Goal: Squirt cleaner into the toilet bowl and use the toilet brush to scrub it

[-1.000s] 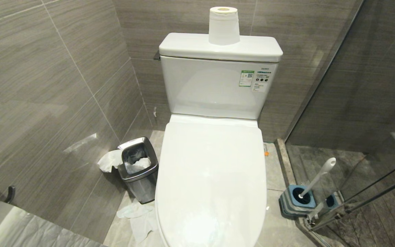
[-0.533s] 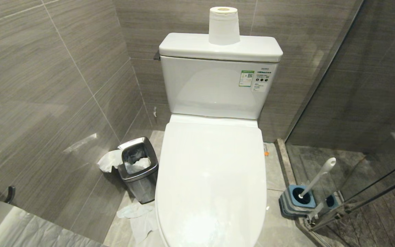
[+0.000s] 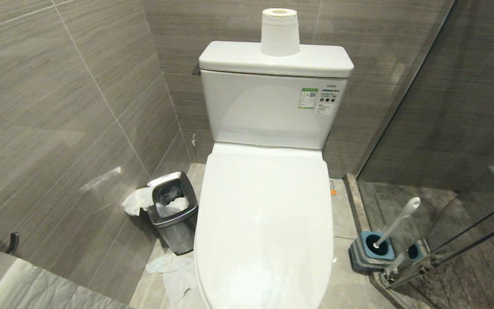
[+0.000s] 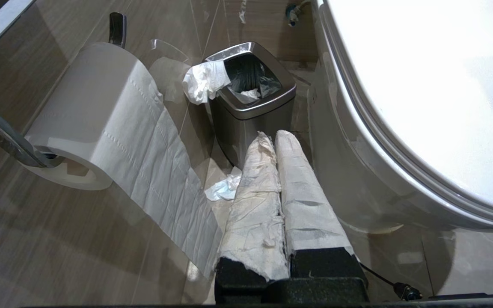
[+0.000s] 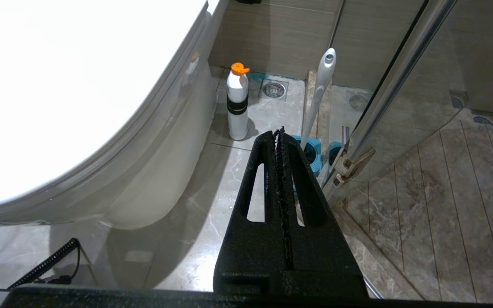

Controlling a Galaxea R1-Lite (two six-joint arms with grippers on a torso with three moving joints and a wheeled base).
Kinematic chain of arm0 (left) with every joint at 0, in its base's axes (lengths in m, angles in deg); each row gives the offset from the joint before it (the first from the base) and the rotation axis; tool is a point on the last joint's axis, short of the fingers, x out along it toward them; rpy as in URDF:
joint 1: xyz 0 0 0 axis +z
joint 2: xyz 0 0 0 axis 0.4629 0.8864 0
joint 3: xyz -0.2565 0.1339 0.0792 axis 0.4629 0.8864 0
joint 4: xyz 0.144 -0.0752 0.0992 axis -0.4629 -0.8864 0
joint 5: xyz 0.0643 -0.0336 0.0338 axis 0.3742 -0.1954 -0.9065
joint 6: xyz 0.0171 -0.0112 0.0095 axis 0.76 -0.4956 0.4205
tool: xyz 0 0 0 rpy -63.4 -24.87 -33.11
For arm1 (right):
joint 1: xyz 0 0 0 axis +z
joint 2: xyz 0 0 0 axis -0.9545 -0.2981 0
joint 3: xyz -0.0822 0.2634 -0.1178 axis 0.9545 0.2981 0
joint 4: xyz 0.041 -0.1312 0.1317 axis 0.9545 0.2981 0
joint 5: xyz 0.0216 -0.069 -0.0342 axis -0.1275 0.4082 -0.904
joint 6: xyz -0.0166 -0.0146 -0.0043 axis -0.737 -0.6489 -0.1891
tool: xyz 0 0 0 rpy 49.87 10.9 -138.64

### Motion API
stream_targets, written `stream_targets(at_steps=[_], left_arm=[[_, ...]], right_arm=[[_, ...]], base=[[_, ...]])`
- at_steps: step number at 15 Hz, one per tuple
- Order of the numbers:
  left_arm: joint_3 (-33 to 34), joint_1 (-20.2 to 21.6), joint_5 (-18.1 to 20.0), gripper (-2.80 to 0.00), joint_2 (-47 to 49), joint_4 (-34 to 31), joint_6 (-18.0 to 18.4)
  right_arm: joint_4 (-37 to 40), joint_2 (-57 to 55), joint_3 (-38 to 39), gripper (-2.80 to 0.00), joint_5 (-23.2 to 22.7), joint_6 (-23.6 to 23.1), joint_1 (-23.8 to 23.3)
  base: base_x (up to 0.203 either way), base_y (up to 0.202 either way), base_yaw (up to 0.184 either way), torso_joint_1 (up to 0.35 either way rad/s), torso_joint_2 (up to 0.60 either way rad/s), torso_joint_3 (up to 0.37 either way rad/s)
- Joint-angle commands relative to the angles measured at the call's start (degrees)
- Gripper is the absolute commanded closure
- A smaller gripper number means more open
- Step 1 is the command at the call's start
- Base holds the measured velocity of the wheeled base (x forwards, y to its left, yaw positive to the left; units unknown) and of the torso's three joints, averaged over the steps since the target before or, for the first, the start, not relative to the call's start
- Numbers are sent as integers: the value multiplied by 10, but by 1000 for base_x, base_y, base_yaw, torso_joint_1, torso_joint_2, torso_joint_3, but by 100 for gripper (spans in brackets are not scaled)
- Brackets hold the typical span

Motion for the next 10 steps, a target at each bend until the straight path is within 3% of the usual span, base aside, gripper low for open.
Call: stream_targets(at_steps=[1,10], left_arm=[[1,0,0,0,1,0,-1],[1,0,-2,0,1,0,-2]], right_arm=[[0,0,0,0,0,0,0],[0,0,0,0,0,0,0]], base=[[0,0,0,0,0,0],[0,0,0,0,0,0]])
